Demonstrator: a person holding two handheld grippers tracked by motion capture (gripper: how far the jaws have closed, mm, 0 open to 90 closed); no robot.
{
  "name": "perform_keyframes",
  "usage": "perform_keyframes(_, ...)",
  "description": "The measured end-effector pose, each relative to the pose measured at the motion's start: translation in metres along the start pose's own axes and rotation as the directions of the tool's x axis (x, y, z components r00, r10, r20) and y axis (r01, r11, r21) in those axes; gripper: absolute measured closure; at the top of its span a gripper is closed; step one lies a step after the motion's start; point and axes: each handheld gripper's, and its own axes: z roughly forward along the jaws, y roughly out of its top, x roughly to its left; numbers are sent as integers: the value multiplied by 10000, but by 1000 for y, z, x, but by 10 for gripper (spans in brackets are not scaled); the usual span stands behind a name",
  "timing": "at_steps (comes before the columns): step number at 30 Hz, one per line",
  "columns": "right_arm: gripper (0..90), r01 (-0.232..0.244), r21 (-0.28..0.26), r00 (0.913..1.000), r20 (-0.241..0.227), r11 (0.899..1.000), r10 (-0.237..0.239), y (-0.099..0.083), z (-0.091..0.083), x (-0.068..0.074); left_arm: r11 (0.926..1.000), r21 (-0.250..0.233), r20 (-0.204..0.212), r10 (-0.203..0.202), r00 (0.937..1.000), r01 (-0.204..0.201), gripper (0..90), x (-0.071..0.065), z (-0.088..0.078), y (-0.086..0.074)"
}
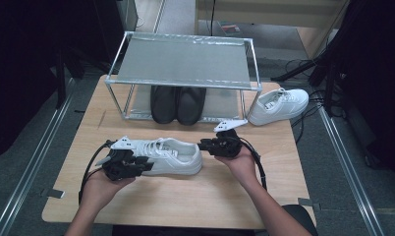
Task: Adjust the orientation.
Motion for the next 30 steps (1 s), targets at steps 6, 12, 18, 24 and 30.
perform_keyframes(6, 834, 367, 84, 9993, 120, 9993, -368, 2, 4, 3, 9966, 590, -153, -570, 9983, 578, 882, 21, 4, -11)
perform_keyframes(12, 874, 467, 189, 9989, -74, 9987, -466, 2, 4, 6, 9982, 398, 116, -457, 9989, 452, 898, 28, 6, -13)
perform_keyframes(18, 886, 529, 325, 9982, -289, 9981, -520, 0, 2, 10, 9982, 312, 313, -514, 9982, 504, 898, 34, 6, -14)
perform_keyframes(24, 900, 553, 399, 9973, -509, 9977, -532, -3, 0, 14, 9981, 269, 494, -564, 9972, 551, 898, 38, 7, -14)
perform_keyframes(30, 900, 511, 507, 9967, -653, 9974, -477, -6, -2, 19, 9984, 287, 576, -512, 9970, 496, 898, 42, 8, -12)
